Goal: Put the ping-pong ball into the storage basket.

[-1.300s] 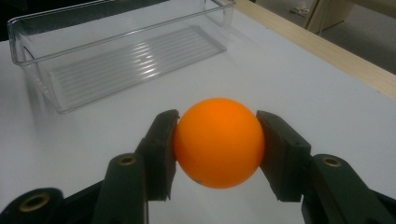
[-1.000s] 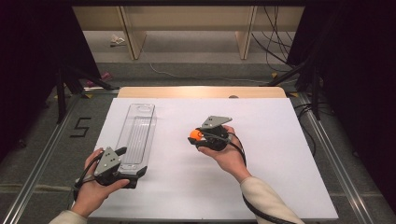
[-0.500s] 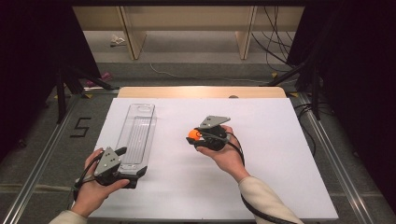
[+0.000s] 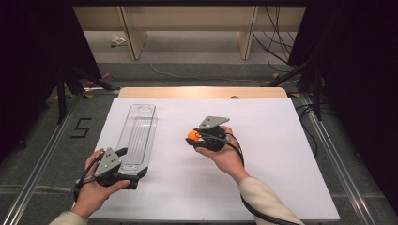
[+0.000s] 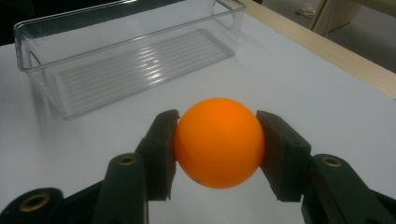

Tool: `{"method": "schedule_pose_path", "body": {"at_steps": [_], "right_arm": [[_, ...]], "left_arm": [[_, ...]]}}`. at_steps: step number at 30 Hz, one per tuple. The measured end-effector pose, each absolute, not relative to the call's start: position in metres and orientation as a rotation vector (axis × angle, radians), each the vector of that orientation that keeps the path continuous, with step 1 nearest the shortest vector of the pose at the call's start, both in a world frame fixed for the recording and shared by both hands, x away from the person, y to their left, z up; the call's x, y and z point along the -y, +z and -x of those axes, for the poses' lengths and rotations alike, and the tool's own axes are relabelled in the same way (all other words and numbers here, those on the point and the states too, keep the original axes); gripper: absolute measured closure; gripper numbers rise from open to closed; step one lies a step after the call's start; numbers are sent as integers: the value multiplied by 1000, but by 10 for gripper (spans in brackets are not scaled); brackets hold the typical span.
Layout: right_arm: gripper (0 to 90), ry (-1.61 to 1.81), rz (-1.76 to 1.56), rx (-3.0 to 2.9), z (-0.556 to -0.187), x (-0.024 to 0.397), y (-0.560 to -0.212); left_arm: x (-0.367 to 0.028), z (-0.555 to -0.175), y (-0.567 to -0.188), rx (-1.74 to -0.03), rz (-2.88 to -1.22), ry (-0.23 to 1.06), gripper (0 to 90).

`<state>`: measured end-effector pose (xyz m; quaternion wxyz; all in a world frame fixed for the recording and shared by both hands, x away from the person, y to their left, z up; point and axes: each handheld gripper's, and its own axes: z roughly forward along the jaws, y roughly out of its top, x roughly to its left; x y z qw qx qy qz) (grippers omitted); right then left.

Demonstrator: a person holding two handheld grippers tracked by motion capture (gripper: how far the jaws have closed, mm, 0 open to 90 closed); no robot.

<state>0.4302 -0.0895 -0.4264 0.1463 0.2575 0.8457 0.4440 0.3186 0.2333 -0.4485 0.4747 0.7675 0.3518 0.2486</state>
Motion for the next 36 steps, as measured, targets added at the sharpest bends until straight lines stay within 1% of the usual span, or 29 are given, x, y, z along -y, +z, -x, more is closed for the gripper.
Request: {"method": "schedule_pose_path", "body": {"at_steps": [36], "right_arm": [[512, 1287, -726, -2443, -432, 80, -426]], "left_arm": [[-233, -319, -448, -860, -1875, 608, 12]]}}
